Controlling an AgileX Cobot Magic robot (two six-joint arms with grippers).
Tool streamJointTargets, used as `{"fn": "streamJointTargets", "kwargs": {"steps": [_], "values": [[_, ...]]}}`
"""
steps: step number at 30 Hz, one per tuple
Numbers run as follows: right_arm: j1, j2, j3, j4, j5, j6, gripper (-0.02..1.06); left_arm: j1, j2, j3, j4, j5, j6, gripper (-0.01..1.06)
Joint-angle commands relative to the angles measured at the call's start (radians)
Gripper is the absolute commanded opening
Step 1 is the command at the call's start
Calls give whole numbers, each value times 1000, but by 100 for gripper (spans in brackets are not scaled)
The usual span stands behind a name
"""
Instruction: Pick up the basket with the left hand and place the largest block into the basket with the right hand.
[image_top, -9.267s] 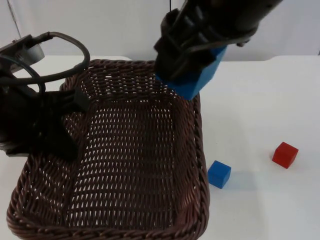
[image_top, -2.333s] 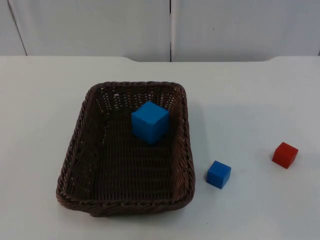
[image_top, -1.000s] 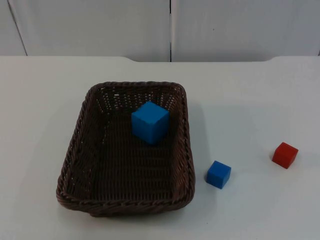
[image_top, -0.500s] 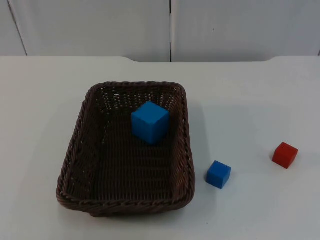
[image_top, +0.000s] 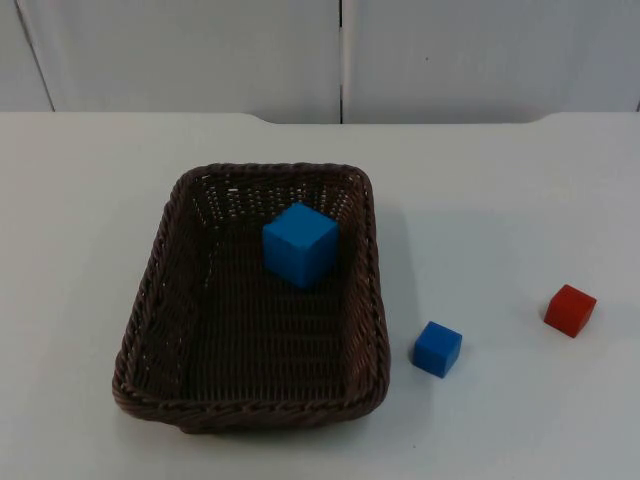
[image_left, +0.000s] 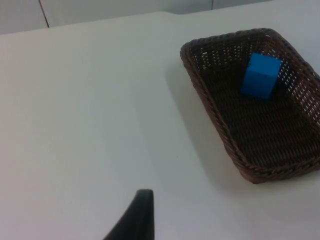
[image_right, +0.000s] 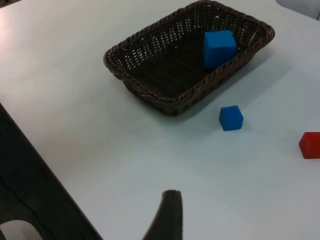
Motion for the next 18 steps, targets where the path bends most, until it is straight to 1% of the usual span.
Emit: {"fn": "streamJointTargets", "kwargs": {"steps": [1,5,6,9,10,11,18], "values": [[-2,-3,2,0,-2,1,74,-3,-4,3,1,0,5,105],[-2,-3,2,0,-2,1,77,-3,-4,3,1,0,5,105],[-2,-3,2,0,-2,1,82,-3,-4,3,1,0,5,105],[-2,-3,2,0,-2,1,102,-3,-4,3,1,0,5,105],[-2,-3,2,0,-2,1,102,-3,-4,3,1,0,5,105],[-2,-3,2,0,-2,1,105,-3,-4,3,1,0,5,105],[-2,-3,2,-3,-2,3,105,-3,-4,3,1,0,5,105]]}}
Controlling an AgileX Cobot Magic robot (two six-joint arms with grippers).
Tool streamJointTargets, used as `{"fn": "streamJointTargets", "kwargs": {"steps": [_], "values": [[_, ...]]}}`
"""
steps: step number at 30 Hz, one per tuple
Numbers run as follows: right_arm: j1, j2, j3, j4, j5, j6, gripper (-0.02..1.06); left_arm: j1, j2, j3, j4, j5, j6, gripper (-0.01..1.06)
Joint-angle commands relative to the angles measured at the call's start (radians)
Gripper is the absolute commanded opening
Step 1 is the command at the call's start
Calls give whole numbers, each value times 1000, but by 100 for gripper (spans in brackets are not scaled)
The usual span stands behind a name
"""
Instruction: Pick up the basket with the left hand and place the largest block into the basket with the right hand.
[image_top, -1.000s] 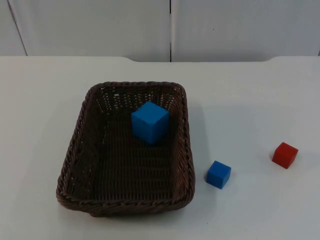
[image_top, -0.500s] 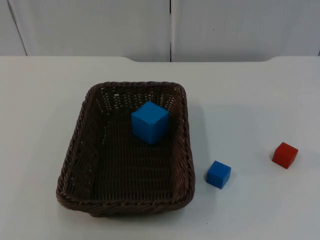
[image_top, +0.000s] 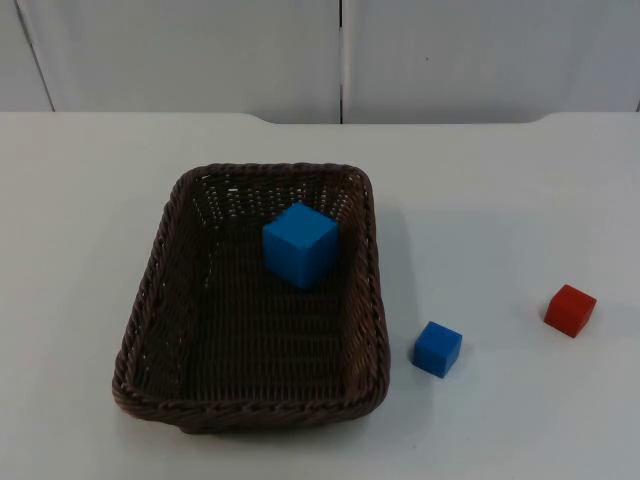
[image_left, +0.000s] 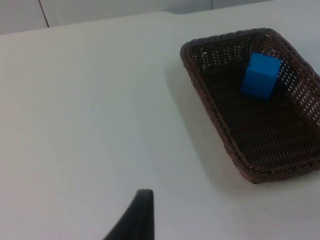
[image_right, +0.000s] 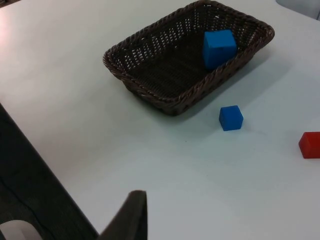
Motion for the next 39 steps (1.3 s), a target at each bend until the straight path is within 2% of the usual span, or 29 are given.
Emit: {"fn": "streamJointTargets", "kwargs": {"steps": [1,39], "values": [[-2,-3,2,-3,-2,3,105,-3,-4,3,1,0,4,105],[-2,-3,2,-1,-4,3,105,-3,-4,3,1,0,4,105]]}}
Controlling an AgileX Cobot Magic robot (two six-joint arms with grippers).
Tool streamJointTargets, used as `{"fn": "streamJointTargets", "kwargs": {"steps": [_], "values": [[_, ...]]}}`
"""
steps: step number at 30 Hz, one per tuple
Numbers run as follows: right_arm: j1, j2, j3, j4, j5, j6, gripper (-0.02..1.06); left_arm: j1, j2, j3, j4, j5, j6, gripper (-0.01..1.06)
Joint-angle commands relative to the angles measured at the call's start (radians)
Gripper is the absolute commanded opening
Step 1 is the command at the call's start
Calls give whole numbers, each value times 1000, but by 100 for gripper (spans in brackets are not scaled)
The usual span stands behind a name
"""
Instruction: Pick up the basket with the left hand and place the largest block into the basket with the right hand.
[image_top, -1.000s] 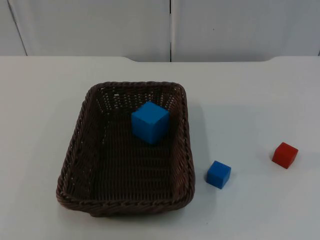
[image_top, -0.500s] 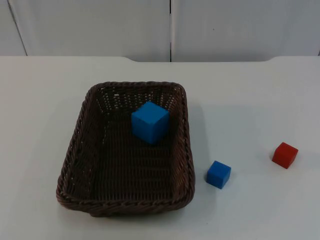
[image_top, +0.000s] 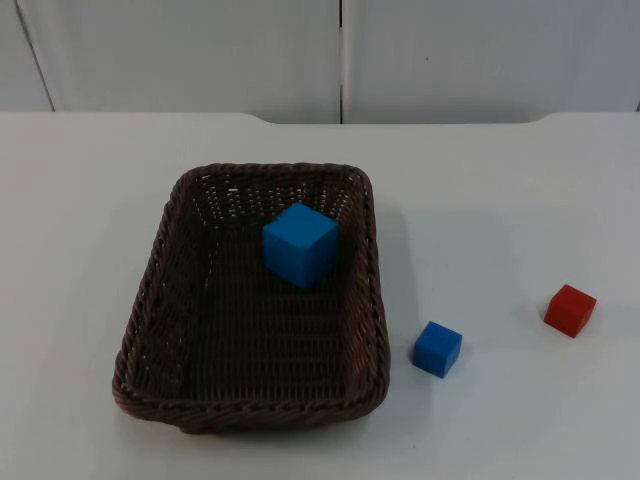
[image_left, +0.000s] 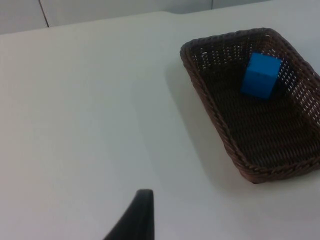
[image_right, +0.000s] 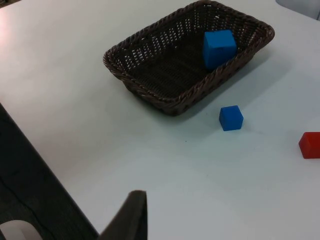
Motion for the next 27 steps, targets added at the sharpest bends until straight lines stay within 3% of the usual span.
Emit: {"fn": "streamJointTargets", "kwargs": {"steps": [1,14,27], "values": [[-2,-3,2,0,-4,3,105,-3,-4,3,1,0,4,105],[-40,-3,2,1,-4,3,105,-3,-4,3,1,0,4,105],[-351,-3,2,1,-4,3,105,-3,-4,3,1,0,4,105]]}}
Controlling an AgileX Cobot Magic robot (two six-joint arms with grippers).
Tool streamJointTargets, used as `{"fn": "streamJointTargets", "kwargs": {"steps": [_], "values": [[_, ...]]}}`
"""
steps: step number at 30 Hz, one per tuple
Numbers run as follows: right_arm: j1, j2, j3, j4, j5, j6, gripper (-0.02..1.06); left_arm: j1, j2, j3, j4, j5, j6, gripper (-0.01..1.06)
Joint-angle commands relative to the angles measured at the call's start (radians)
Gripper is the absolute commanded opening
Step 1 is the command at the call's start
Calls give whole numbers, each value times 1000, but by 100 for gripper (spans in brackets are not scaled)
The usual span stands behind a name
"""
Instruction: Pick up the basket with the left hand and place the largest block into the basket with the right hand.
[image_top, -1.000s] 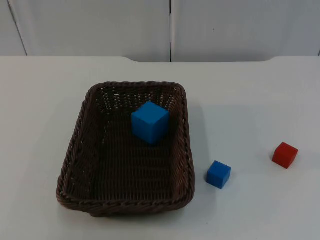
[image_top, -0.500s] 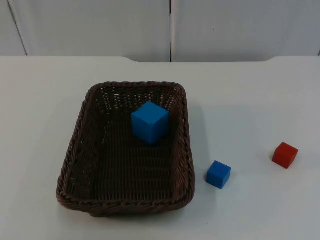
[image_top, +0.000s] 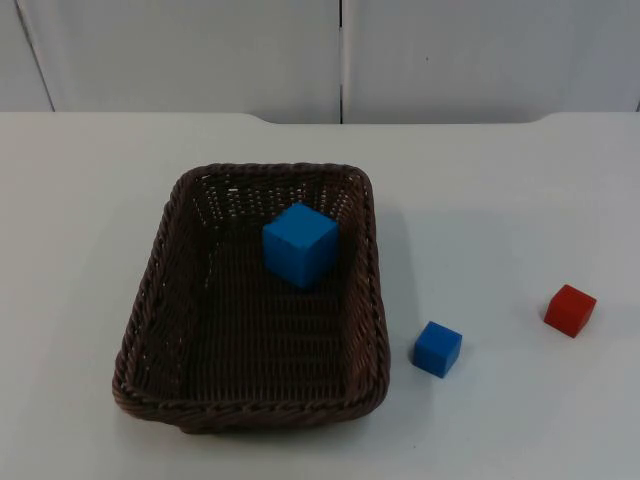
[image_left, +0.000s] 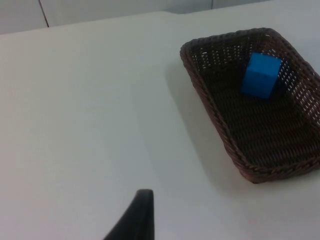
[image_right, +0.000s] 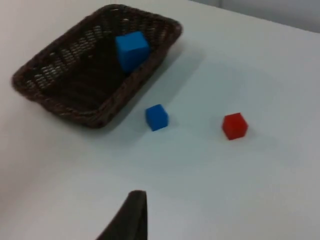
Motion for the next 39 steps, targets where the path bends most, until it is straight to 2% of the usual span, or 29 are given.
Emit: {"fn": "streamJointTargets", "kwargs": {"steps": [1,4,5,9,10,15,19,31,39], "values": [[-62,-3,2,1,-4,3,105,-3,-4,3,1,0,4,105],[-166,-3,2,1,-4,3,105,-3,-4,3,1,0,4,105],[-166,-3,2,1,-4,3,105,-3,-4,3,1,0,4,105],[-285,-3,2,1,-4,3,105,-3,-4,3,1,0,4,105],[-285,-3,2,1,-4,3,105,-3,-4,3,1,0,4,105],[-409,-3,2,1,-4,3,105,-3,-4,3,1,0,4,105],[-456,-3,2,1,-4,3,105,-3,-4,3,1,0,4,105],[-466,-3,2,1,-4,3,105,13,-4,3,1,0,4,105],[-466,-3,2,1,-4,3,105,146,-4,3,3,0,4,105]]}}
